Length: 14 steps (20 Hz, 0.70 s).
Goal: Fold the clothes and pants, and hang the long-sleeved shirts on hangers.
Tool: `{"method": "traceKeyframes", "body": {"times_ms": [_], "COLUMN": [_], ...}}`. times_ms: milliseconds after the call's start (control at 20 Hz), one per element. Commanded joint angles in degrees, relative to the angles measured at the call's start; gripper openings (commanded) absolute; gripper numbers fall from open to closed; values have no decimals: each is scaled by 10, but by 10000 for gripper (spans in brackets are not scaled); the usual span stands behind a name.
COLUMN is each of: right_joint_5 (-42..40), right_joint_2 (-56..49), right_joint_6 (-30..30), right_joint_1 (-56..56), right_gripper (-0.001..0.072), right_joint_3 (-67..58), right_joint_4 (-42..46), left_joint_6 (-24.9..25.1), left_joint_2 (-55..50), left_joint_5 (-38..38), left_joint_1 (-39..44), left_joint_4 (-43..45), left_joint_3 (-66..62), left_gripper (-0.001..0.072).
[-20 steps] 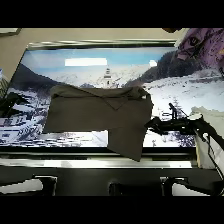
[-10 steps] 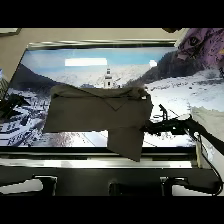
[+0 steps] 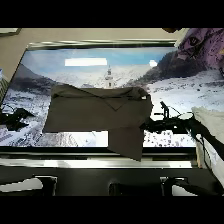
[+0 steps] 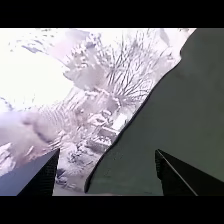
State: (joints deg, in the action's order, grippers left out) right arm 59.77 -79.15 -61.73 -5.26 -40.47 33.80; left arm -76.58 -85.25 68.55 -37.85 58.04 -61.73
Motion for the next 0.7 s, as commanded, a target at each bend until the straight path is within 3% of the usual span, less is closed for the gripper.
{"method": "traceKeyframes", "body": {"times_ms": [0, 650], "right_joint_5": [-2, -2], "right_joint_2": [8, 8], "right_joint_6": [-18, -22], "right_joint_1": [0, 0], "right_gripper": [31, 31], "right_joint_3": [-1, -1], "right_joint_4": [-2, -2], "left_joint_6": [51, 55], "left_joint_2": [-17, -46], "left_joint_5": [-12, 80], "left_joint_1": [-10, -10], "left_joint_4": [-33, -36], "left_joint_3": [58, 68], "left_gripper": [693, 692]}}
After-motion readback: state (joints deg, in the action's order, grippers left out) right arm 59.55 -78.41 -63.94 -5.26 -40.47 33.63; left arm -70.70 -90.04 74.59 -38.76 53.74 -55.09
